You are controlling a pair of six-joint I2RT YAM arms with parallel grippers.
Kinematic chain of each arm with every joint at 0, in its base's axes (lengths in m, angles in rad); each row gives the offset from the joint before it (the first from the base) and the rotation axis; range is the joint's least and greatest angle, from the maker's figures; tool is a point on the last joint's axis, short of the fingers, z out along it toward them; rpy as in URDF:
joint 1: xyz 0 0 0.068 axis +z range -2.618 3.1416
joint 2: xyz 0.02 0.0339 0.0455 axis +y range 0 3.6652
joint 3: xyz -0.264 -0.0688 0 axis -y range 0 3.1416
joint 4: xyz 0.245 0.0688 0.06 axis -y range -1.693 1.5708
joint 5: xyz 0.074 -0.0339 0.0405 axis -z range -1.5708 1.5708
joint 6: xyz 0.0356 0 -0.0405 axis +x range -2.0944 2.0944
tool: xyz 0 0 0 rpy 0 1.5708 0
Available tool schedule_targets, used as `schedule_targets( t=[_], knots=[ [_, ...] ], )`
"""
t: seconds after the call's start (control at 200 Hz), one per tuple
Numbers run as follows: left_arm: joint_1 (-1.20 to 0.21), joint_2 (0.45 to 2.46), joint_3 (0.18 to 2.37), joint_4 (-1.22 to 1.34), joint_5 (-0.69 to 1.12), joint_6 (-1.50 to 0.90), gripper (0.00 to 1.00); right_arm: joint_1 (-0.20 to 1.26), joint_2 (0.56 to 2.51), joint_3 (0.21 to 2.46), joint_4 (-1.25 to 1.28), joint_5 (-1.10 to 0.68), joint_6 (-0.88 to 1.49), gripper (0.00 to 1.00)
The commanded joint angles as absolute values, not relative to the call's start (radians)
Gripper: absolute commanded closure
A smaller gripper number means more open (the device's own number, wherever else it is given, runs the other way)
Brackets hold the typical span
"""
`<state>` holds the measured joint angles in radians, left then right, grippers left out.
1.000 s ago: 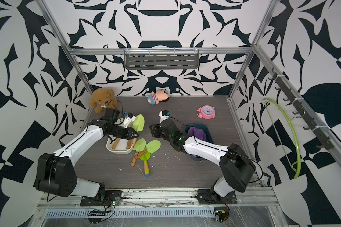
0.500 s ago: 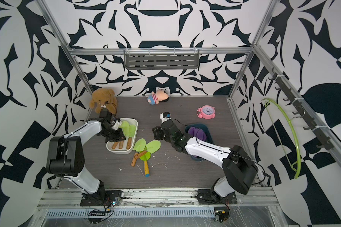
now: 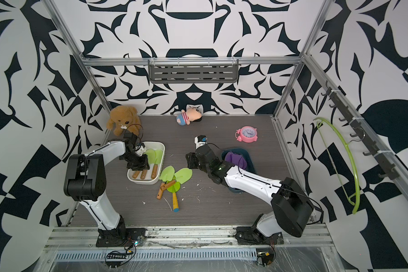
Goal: Sort the small shovels by color and place them into the storage box
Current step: Place the shovel in the storage box, then pick up the shovel from the center of the board.
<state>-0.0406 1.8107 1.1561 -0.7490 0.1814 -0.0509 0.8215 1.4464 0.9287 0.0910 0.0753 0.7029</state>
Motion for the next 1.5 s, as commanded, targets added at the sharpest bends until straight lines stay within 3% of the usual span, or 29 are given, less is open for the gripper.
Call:
schedule_targets(
  t=[0.0, 0.275, 0.495, 0.76, 0.965, 1.105, 1.295, 1.495],
  knots=[
    [-0.043, 1.833, 1.181, -0.778, 0.175, -0.046, 0.63, 0.821, 1.438, 0.937, 0.106, 0.094, 0.689, 0.69],
    [-0.043, 1.821, 1.182, -0.780, 0.172, -0.053, 0.59, 0.821, 1.437, 0.943, 0.095, 0.092, 0.684, 0.69],
    [-0.044, 1.732, 1.178, -0.776, 0.189, -0.047, 0.48, 0.821, 1.446, 0.955, 0.075, 0.082, 0.685, 0.69],
    [-0.044, 1.559, 1.117, -0.782, 0.469, 0.079, 0.44, 0.821, 1.518, 1.011, 0.018, 0.039, 0.714, 0.69],
    [-0.063, 1.515, 1.089, -0.785, 0.547, 0.120, 0.44, 0.819, 1.543, 1.020, 0.016, 0.035, 0.751, 0.69],
    [-0.178, 1.519, 1.113, -0.813, 0.500, 0.183, 0.46, 0.819, 1.547, 1.017, 0.014, 0.034, 0.764, 0.69],
    [-0.432, 1.561, 1.136, -0.866, 0.271, 0.279, 0.47, 0.818, 1.533, 1.006, 0.002, 0.043, 0.770, 0.70],
    [-0.577, 1.669, 1.161, -0.891, 0.137, 0.311, 0.49, 0.818, 1.501, 0.978, -0.012, 0.067, 0.771, 0.70]
  ],
)
